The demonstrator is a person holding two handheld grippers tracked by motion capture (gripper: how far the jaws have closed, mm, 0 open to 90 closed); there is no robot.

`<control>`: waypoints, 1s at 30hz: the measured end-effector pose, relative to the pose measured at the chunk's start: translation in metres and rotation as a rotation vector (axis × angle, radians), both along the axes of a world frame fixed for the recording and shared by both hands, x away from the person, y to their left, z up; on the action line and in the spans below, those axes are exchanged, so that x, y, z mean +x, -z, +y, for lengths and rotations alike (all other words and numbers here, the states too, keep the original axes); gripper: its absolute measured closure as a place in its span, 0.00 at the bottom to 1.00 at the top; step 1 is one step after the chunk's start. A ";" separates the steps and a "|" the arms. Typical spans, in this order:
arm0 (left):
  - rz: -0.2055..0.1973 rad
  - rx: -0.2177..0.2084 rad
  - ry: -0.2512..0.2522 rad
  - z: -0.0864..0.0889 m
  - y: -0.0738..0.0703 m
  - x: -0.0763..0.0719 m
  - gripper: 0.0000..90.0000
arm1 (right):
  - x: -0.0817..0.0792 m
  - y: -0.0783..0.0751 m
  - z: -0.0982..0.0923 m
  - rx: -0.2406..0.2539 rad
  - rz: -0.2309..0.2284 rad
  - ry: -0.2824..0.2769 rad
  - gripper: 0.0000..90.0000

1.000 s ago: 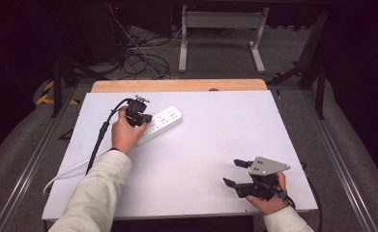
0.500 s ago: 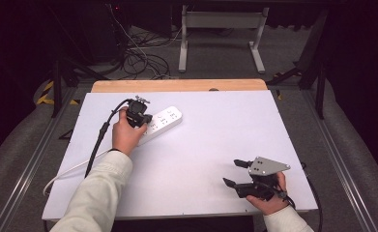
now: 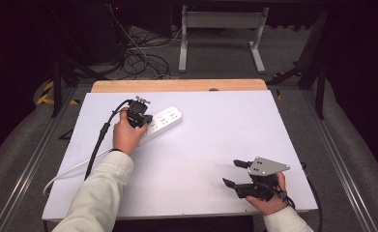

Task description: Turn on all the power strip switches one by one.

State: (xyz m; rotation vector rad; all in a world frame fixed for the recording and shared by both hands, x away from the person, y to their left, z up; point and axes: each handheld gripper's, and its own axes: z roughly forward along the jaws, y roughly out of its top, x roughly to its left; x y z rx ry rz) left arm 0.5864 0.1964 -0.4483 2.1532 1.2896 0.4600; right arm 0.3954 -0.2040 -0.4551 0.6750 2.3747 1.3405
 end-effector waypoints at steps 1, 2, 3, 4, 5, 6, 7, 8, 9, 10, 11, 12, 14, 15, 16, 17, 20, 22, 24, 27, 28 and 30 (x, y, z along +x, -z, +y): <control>0.000 0.000 -0.001 0.000 0.000 0.000 1.00 | 0.000 0.000 0.000 -0.002 0.000 0.000 0.32; 0.002 -0.001 -0.003 0.000 0.000 0.000 1.00 | 0.000 0.000 0.000 -0.002 0.000 0.000 0.32; 0.003 -0.001 -0.006 0.000 0.000 0.000 1.00 | 0.000 0.000 0.000 0.000 0.000 0.000 0.32; 0.000 0.005 -0.007 -0.001 0.000 0.000 1.00 | 0.000 0.000 0.000 0.000 0.000 0.000 0.32; -0.001 0.010 -0.007 -0.002 0.000 -0.001 1.00 | 0.000 0.000 0.000 0.001 0.000 0.000 0.32; -0.006 0.017 -0.006 -0.002 0.000 -0.001 1.00 | 0.000 0.000 0.000 0.001 0.000 0.000 0.32; -0.010 0.017 -0.003 -0.002 0.001 -0.001 1.00 | 0.000 0.000 0.000 0.001 0.001 -0.001 0.32; -0.007 0.006 -0.005 -0.001 0.001 -0.001 1.00 | 0.000 0.000 0.000 0.001 0.000 -0.001 0.32; -0.005 -0.005 -0.009 0.000 0.001 -0.001 1.00 | 0.000 0.000 0.000 0.001 0.000 -0.001 0.32; -0.005 -0.007 -0.010 0.000 0.002 -0.001 1.00 | 0.000 0.000 0.000 -0.001 0.000 0.000 0.32; -0.004 -0.007 -0.010 0.000 0.001 -0.001 1.00 | -0.001 0.000 0.000 -0.001 0.000 0.000 0.32; -0.005 -0.007 -0.007 0.001 0.002 -0.001 1.00 | 0.000 0.000 0.000 0.001 0.000 0.000 0.32; -0.004 -0.025 -0.004 0.002 0.002 -0.001 1.00 | -0.001 0.000 0.000 0.003 0.000 0.000 0.32; -0.003 -0.035 -0.007 0.003 0.003 -0.001 1.00 | -0.001 0.000 0.000 0.000 0.000 0.000 0.32; -0.001 -0.032 -0.007 0.003 0.004 -0.001 1.00 | -0.001 0.000 0.000 -0.001 -0.001 0.000 0.32; -0.002 -0.031 -0.010 0.003 0.004 -0.001 1.00 | -0.001 0.000 0.000 -0.001 -0.001 0.000 0.32; 0.005 -0.030 -0.020 0.002 0.003 -0.001 1.00 | -0.001 0.000 0.000 -0.002 0.000 0.000 0.32; 0.027 0.014 -0.027 0.003 -0.006 0.000 1.00 | -0.001 -0.001 -0.001 -0.001 -0.004 0.005 0.32; -0.007 0.016 -0.032 0.004 -0.009 -0.001 1.00 | 0.000 0.000 -0.001 0.005 -0.001 0.006 0.32; -0.092 -0.050 -0.011 0.005 -0.024 -0.006 1.00 | 0.000 0.000 0.000 0.001 -0.001 0.006 0.32; -0.102 -0.044 -0.006 0.003 -0.027 -0.006 1.00 | 0.001 0.000 0.000 -0.001 -0.001 0.006 0.32; -0.109 -0.031 0.000 0.002 -0.029 -0.007 1.00 | 0.001 0.000 0.000 -0.002 -0.001 0.006 0.32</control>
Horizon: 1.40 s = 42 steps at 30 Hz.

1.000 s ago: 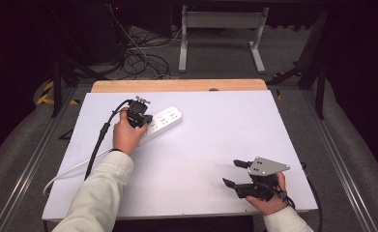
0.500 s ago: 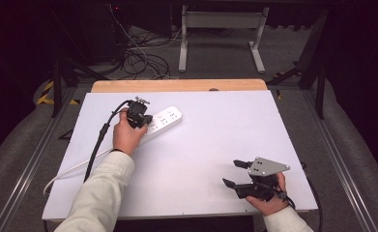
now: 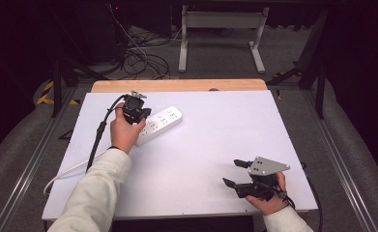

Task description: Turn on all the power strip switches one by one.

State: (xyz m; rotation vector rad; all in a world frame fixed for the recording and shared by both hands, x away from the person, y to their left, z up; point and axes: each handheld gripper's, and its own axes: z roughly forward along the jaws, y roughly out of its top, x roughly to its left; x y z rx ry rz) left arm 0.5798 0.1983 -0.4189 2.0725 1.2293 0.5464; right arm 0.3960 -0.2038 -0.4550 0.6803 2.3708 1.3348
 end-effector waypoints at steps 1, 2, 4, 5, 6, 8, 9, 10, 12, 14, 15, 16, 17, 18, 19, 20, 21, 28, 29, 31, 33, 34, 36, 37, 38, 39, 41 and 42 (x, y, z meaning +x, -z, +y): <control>-0.002 0.011 0.010 -0.001 -0.002 0.000 1.00 | 0.000 0.000 0.000 -0.001 -0.001 0.000 0.32; -0.006 0.010 0.006 -0.002 -0.003 0.000 1.00 | 0.000 0.000 0.000 -0.001 -0.001 0.000 0.32; -0.001 -0.002 0.008 -0.003 -0.005 0.002 1.00 | -0.001 0.000 0.000 -0.002 -0.003 0.001 0.32; -0.002 0.000 0.010 -0.004 -0.006 0.002 1.00 | -0.001 0.000 -0.001 -0.001 -0.004 0.001 0.31; 0.000 -0.010 0.013 -0.005 -0.007 0.003 1.00 | -0.001 -0.001 -0.001 -0.001 -0.004 0.001 0.31; 0.000 -0.013 0.023 -0.009 -0.007 0.004 1.00 | -0.001 -0.001 -0.001 0.000 -0.005 0.000 0.31; 0.004 -0.020 0.029 -0.011 -0.007 0.006 1.00 | -0.001 -0.001 -0.001 0.000 -0.005 0.000 0.31; 0.012 -0.024 0.035 -0.013 -0.006 0.007 1.00 | -0.001 -0.001 -0.001 0.001 -0.004 -0.001 0.31; 0.020 -0.024 0.055 -0.017 -0.004 0.011 1.00 | -0.001 -0.001 -0.001 0.001 -0.004 -0.003 0.31; 0.027 -0.031 0.066 -0.022 -0.002 0.014 1.00 | -0.001 -0.001 -0.001 0.003 -0.005 -0.002 0.31; 0.030 -0.022 0.065 -0.024 -0.001 0.015 1.00 | -0.001 -0.001 -0.001 0.006 -0.005 -0.003 0.31; 0.039 -0.031 0.065 -0.025 0.001 0.017 1.00 | -0.001 -0.001 -0.002 0.005 -0.004 -0.002 0.31; 0.053 -0.047 0.066 -0.027 0.002 0.019 1.00 | -0.001 -0.001 -0.002 0.007 -0.004 -0.003 0.31; 0.056 -0.046 0.066 -0.028 0.003 0.020 1.00 | -0.001 -0.001 -0.001 0.007 -0.003 -0.004 0.31; 0.055 -0.044 0.067 -0.029 0.004 0.022 1.00 | -0.001 -0.001 -0.001 0.008 -0.002 -0.005 0.31; 0.060 -0.050 0.058 -0.030 0.005 0.023 1.00 | -0.001 -0.001 -0.001 0.008 -0.002 -0.006 0.31; 0.064 -0.046 0.058 -0.031 0.006 0.025 1.00 | -0.001 -0.001 -0.002 0.008 -0.002 -0.006 0.31; 0.078 0.007 0.042 -0.039 0.013 0.028 1.00 | -0.001 0.000 -0.002 0.010 0.001 -0.009 0.31; 0.078 0.020 0.039 -0.040 0.014 0.029 1.00 | -0.001 0.000 -0.002 0.009 0.000 -0.010 0.31; 0.086 0.027 0.032 -0.041 0.016 0.030 1.00 | -0.001 0.000 -0.002 0.010 0.001 -0.011 0.31; 0.091 0.036 0.029 -0.041 0.017 0.030 1.00 | -0.002 -0.001 -0.002 0.010 0.000 -0.012 0.31; 0.092 0.038 0.027 -0.041 0.018 0.031 1.00 | -0.002 -0.001 -0.002 0.010 -0.001 -0.013 0.31; 0.093 0.046 0.023 -0.041 0.019 0.031 1.00 | -0.002 -0.001 -0.002 0.009 -0.001 -0.014 0.31; 0.095 0.049 0.021 -0.041 0.019 0.031 1.00 | -0.002 -0.001 -0.002 0.008 -0.001 -0.014 0.31; 0.096 0.051 0.019 -0.041 0.019 0.031 1.00 | -0.002 -0.001 -0.002 0.010 0.000 -0.014 0.31; 0.096 0.053 0.018 -0.041 0.020 0.032 1.00 | -0.002 -0.001 -0.002 0.009 0.000 -0.015 0.31; 0.104 0.063 0.017 -0.041 0.021 0.032 1.00 | -0.002 -0.001 -0.002 0.009 -0.001 -0.016 0.31; 0.107 0.068 0.015 -0.041 0.021 0.032 1.00 | -0.002 -0.001 -0.002 0.010 -0.001 -0.016 0.31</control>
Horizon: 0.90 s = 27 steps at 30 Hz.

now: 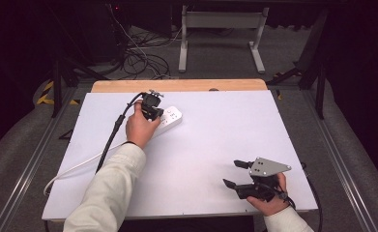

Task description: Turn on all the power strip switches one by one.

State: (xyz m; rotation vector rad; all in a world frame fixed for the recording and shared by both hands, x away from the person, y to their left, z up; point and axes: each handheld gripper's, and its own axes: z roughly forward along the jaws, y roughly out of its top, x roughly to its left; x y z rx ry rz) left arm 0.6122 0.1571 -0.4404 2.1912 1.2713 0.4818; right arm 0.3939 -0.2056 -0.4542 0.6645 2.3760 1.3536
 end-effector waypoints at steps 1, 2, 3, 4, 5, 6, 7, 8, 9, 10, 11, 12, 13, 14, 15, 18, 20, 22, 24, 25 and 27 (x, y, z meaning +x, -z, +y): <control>0.002 -0.001 -0.003 0.000 0.001 0.000 1.00 | 0.000 0.000 0.000 0.000 0.000 0.000 0.31; 0.003 0.000 -0.003 0.000 0.001 0.000 1.00 | 0.000 0.000 0.000 -0.001 0.000 -0.001 0.31; 0.004 0.002 -0.005 0.000 0.001 0.000 1.00 | 0.000 0.000 0.000 -0.001 -0.001 -0.001 0.31; 0.006 0.004 -0.010 -0.001 0.002 0.000 1.00 | 0.000 0.000 0.000 -0.002 -0.001 -0.001 0.31; 0.004 0.005 -0.008 0.000 0.002 0.001 1.00 | 0.000 0.000 0.000 -0.002 0.000 -0.001 0.31; 0.004 0.007 -0.011 0.000 0.001 0.001 1.00 | 0.000 0.000 0.000 -0.002 0.000 -0.001 0.31; 0.004 0.011 -0.012 0.000 0.001 0.001 1.00 | 0.000 0.000 0.000 -0.002 0.000 -0.002 0.31; 0.004 0.011 -0.011 0.000 0.001 0.001 1.00 | 0.000 0.000 0.000 -0.003 -0.001 -0.001 0.31; 0.004 0.008 -0.009 0.000 0.002 0.001 1.00 | 0.000 0.000 0.000 -0.003 -0.001 -0.001 0.31; 0.004 0.008 -0.010 0.001 0.002 0.001 1.00 | 0.000 0.000 0.000 -0.003 -0.002 -0.002 0.31; 0.004 0.008 -0.009 0.000 0.002 0.001 1.00 | 0.000 0.000 0.000 -0.002 -0.001 -0.001 0.31; 0.004 0.013 -0.008 0.000 0.002 0.001 1.00 | 0.000 0.000 0.000 -0.003 -0.001 -0.002 0.31; 0.004 0.013 -0.008 0.000 0.002 0.000 1.00 | 0.000 0.000 0.000 -0.003 0.001 -0.002 0.31; 0.004 0.013 -0.005 -0.001 0.002 0.000 1.00 | 0.000 0.000 0.000 -0.004 0.001 -0.001 0.31; 0.002 0.016 -0.002 -0.001 0.002 0.000 1.00 | 0.000 0.000 0.000 -0.006 0.000 -0.001 0.31; 0.000 0.019 0.002 0.000 0.002 0.001 1.00 | 0.000 0.000 0.000 -0.006 0.000 0.000 0.31; -0.004 0.017 0.001 -0.001 0.003 0.000 1.00 | 0.000 0.000 0.000 -0.007 -0.001 0.000 0.31; -0.010 0.034 -0.001 -0.002 0.003 -0.001 1.00 | 0.000 0.000 0.001 -0.006 -0.001 -0.001 0.31; -0.008 0.033 -0.002 -0.002 0.004 -0.001 1.00 | -0.001 0.000 0.001 -0.005 -0.001 -0.001 0.31; -0.008 0.027 0.002 -0.001 0.004 -0.001 1.00 | -0.001 0.000 0.000 -0.005 0.000 -0.001 0.31; -0.004 0.014 0.000 0.000 0.005 0.000 1.00 | -0.001 0.000 0.001 -0.005 -0.001 -0.001 0.31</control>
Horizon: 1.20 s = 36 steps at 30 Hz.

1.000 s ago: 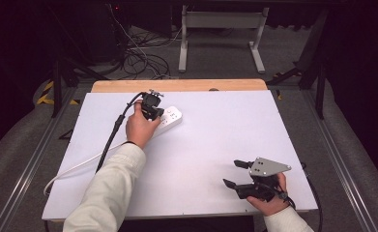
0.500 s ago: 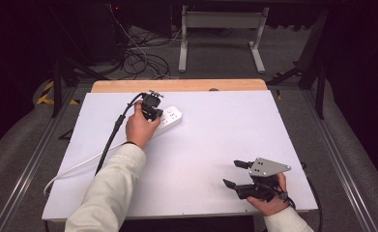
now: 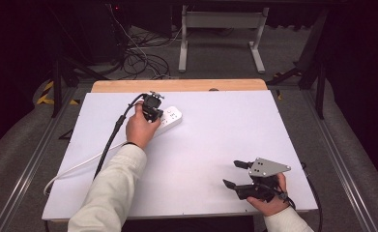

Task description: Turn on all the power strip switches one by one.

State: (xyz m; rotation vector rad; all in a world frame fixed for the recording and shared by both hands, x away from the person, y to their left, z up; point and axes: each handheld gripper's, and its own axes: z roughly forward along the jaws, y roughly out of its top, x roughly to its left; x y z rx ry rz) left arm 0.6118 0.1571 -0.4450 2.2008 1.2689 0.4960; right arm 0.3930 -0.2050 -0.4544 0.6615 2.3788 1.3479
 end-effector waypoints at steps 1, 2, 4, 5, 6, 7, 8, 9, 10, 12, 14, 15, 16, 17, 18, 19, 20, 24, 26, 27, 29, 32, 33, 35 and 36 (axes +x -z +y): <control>0.000 -0.002 -0.002 0.000 0.000 0.000 1.00 | 0.000 0.000 0.000 -0.001 0.000 0.000 0.31; 0.000 -0.004 -0.007 0.000 0.000 0.000 1.00 | 0.000 0.000 0.000 -0.001 0.000 -0.001 0.31; 0.002 -0.002 -0.006 0.000 0.001 0.000 1.00 | 0.000 0.001 0.001 -0.001 0.000 -0.003 0.31; 0.001 -0.002 -0.005 0.000 0.000 0.000 1.00 | 0.000 0.001 0.001 -0.003 0.000 -0.003 0.31; 0.005 -0.007 -0.006 0.001 0.000 0.000 1.00 | 0.000 0.001 0.001 -0.001 0.000 -0.003 0.31; 0.007 -0.013 -0.006 0.001 0.001 0.001 1.00 | 0.000 0.000 0.000 -0.002 0.000 -0.002 0.31; 0.009 -0.021 -0.008 0.002 0.001 0.001 1.00 | 0.000 0.000 0.000 -0.001 0.000 -0.002 0.31; 0.009 -0.024 -0.009 0.002 0.001 0.001 1.00 | 0.000 0.000 0.000 -0.001 0.001 -0.001 0.31; 0.006 -0.021 -0.008 0.002 0.001 0.001 1.00 | 0.000 0.000 0.000 -0.002 0.000 -0.001 0.31; -0.001 0.000 -0.010 0.000 0.002 0.000 1.00 | -0.001 0.000 0.000 -0.002 -0.001 -0.003 0.31; -0.004 0.014 -0.011 -0.002 0.002 -0.001 1.00 | 0.000 0.001 0.000 -0.002 0.001 -0.003 0.31; -0.003 0.014 -0.016 -0.002 0.002 -0.001 1.00 | 0.000 0.001 0.000 -0.002 0.001 -0.003 0.31; 0.000 0.010 -0.018 -0.002 0.002 -0.001 1.00 | 0.000 0.001 0.000 -0.001 0.002 -0.002 0.31; 0.010 -0.018 -0.025 0.000 0.003 0.000 1.00 | 0.000 0.001 0.000 0.000 0.001 -0.003 0.31; 0.010 -0.018 -0.025 0.000 0.003 0.000 1.00 | 0.000 0.001 0.000 0.000 0.001 -0.003 0.31; 0.011 -0.023 -0.027 0.001 0.003 0.001 1.00 | -0.001 0.001 0.000 0.000 0.001 -0.004 0.31; 0.009 -0.014 -0.031 -0.001 0.002 0.000 1.00 | -0.001 0.000 0.000 -0.001 0.000 -0.005 0.31; -0.041 0.042 -0.013 -0.010 -0.002 -0.003 1.00 | 0.000 0.000 -0.001 0.001 0.001 0.000 0.31; -0.069 -0.005 -0.002 -0.009 -0.005 -0.002 1.00 | 0.001 0.001 0.000 0.002 0.005 0.000 0.31; -0.078 -0.026 0.001 -0.008 -0.006 -0.001 1.00 | 0.001 0.001 0.000 -0.001 0.008 -0.001 0.31; -0.081 -0.065 0.008 -0.007 -0.009 0.001 1.00 | 0.001 0.002 0.000 -0.002 0.009 0.000 0.31; -0.086 -0.092 0.014 -0.007 -0.013 0.003 1.00 | 0.002 0.002 0.000 -0.001 0.011 -0.002 0.31; -0.085 -0.104 0.017 -0.007 -0.013 0.005 1.00 | 0.002 0.002 0.000 0.001 0.013 -0.003 0.31; -0.086 -0.133 0.019 -0.006 -0.014 0.008 1.00 | 0.003 0.003 0.000 0.000 0.015 -0.002 0.31; -0.083 -0.147 0.026 -0.006 -0.013 0.010 1.00 | 0.002 0.003 0.000 0.000 0.016 -0.002 0.31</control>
